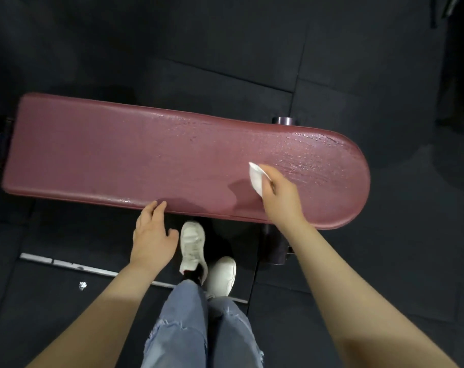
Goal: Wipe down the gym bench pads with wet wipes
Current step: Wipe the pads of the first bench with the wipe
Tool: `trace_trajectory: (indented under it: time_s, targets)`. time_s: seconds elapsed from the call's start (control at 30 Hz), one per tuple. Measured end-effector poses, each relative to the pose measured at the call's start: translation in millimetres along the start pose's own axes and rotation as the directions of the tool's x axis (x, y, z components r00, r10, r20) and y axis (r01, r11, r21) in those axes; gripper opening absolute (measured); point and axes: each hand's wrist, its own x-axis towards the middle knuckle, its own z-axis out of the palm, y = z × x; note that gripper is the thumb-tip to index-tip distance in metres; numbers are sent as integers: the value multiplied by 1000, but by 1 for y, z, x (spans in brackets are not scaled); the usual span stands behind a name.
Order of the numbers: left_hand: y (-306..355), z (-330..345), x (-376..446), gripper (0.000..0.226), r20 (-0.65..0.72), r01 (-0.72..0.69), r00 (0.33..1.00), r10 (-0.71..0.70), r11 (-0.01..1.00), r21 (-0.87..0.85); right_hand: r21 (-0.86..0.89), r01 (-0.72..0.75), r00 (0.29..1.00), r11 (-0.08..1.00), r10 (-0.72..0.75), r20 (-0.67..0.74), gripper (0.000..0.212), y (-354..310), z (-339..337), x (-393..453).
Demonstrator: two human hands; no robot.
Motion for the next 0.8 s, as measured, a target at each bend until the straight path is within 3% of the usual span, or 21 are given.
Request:
trace_trajectory:
  time_s: [0.23,0.43,0.5,0.57,0.6,0.67,0.7,0.73,0.77,0.8]
  targets:
    - [5,-5,17,63,-38,-92,995,90,994,-53,-163,172,971,972,-195,-141,37,-56,46,133]
    - [5,-12,38,64,-4,-99,995,100,984,-147,-447,342,939,827,-288,186,54,-58,101,165]
    - [4,-17,47,65,8,-82,996,84,982,-170,-439,408,913,801,-361,190,37,-47,109,151]
    - [4,-25,56,66,21,-90,995,94,983,-162,-324,604,787,728,-481,388,19,-29,109,116]
    - [5,-29,61,66,33,-97,994,104,983,-154,-258,724,656,640,-522,545,25,-15,109,91]
    - [8,-36,69,68,54,-113,991,122,982,-150,-119,912,324,393,-510,797,49,6,96,46]
    - [9,-39,72,68,56,-117,990,127,981,-152,-51,954,190,296,-463,866,51,16,90,42]
    - [10,-41,74,68,53,-121,990,130,981,-154,11,969,101,248,-434,895,49,18,84,50]
    - [12,-42,77,68,48,-124,990,133,980,-157,38,964,91,264,-457,885,41,13,80,68]
    - [14,-43,79,68,45,-131,989,139,979,-159,27,936,170,352,-515,840,31,4,74,91]
